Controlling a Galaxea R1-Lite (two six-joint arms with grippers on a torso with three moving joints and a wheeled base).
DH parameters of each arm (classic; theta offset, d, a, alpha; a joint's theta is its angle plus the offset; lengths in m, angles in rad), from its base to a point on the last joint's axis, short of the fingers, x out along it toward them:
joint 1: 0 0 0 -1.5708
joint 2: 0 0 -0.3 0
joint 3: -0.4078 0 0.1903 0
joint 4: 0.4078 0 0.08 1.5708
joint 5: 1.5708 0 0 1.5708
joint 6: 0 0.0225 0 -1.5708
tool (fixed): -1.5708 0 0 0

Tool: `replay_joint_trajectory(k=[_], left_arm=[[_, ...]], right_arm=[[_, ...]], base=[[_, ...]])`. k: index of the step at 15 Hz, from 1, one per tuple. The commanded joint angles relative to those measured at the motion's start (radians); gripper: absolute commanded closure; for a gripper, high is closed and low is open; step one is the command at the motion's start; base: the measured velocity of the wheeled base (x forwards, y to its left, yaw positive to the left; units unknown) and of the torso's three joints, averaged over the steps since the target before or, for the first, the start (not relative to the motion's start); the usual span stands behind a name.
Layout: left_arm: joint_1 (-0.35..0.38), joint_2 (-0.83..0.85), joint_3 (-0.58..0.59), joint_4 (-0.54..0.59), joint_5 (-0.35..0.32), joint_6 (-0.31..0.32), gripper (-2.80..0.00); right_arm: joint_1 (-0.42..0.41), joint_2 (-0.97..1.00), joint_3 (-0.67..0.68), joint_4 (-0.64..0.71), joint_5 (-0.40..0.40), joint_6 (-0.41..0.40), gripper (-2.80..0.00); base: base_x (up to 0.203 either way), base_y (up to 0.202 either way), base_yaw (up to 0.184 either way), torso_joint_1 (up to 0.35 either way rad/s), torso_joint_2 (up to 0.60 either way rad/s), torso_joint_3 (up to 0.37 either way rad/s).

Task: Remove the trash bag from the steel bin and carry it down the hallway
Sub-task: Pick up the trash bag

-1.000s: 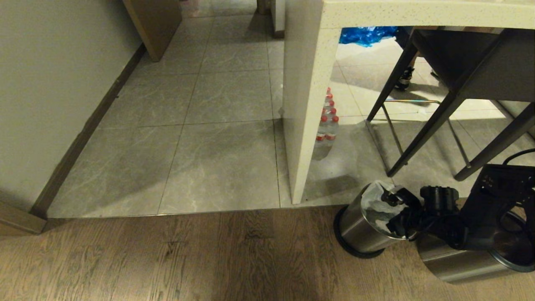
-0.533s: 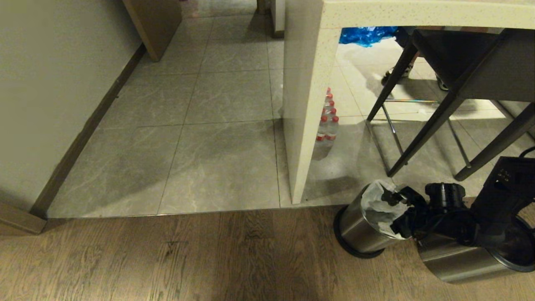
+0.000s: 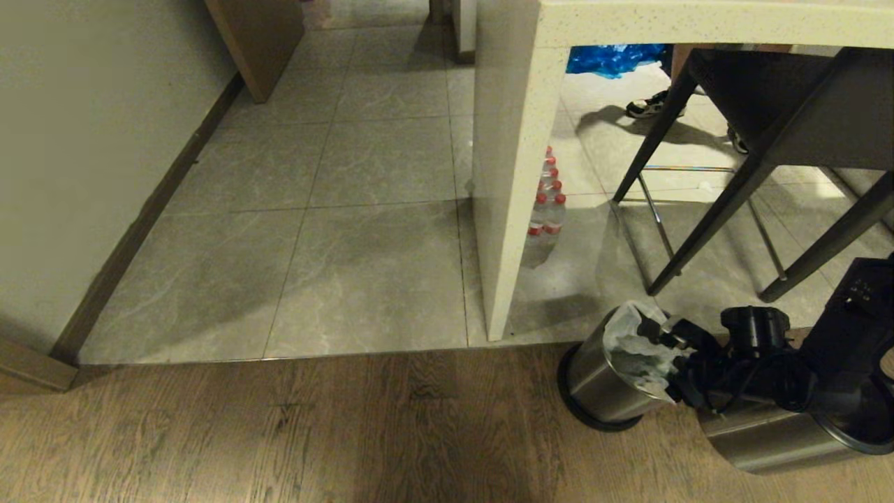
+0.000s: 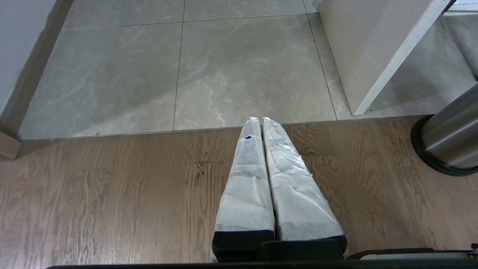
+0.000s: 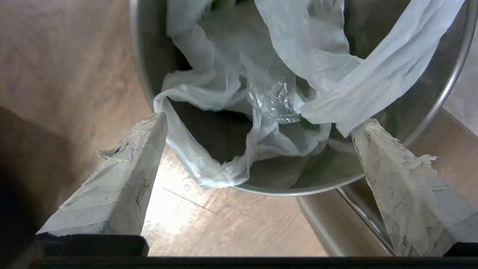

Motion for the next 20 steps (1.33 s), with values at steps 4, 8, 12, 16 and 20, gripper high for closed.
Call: replay_joint_trajectory(k=[4, 8, 12, 16, 20], left_arm=[[0.000, 0.000, 0.000, 0.000, 0.001, 0.000, 0.00], [0.000, 0.000, 0.000, 0.000, 0.001, 0.000, 0.00], [0.000, 0.000, 0.000, 0.000, 0.001, 0.000, 0.00], [0.000, 0.000, 0.000, 0.000, 0.001, 0.000, 0.00], [0.000, 0.000, 0.000, 0.000, 0.001, 0.000, 0.00]], right_arm=[[-0.006, 0.027, -0.007, 0.012, 0.004, -0.014, -2.80], [-0.005, -0.048, 0.004, 0.139, 0.038, -0.004, -2.80], [-0.009, -0.047, 0.006, 0.133, 0.039, -0.007, -2.80], [-0.013, -0.039, -0.001, 0.142, 0.010, -0.021, -2.80], [-0.033, -0.010, -0.009, 0.136, 0.003, -0.050, -2.80]], base=[[0.000, 0.000, 0.000, 0.000, 0.00, 0.000], [0.000, 0.000, 0.000, 0.000, 0.00, 0.000], [0.000, 0.000, 0.000, 0.000, 0.00, 0.000], [0.000, 0.000, 0.000, 0.000, 0.00, 0.000], [0.000, 0.000, 0.000, 0.000, 0.00, 0.000]])
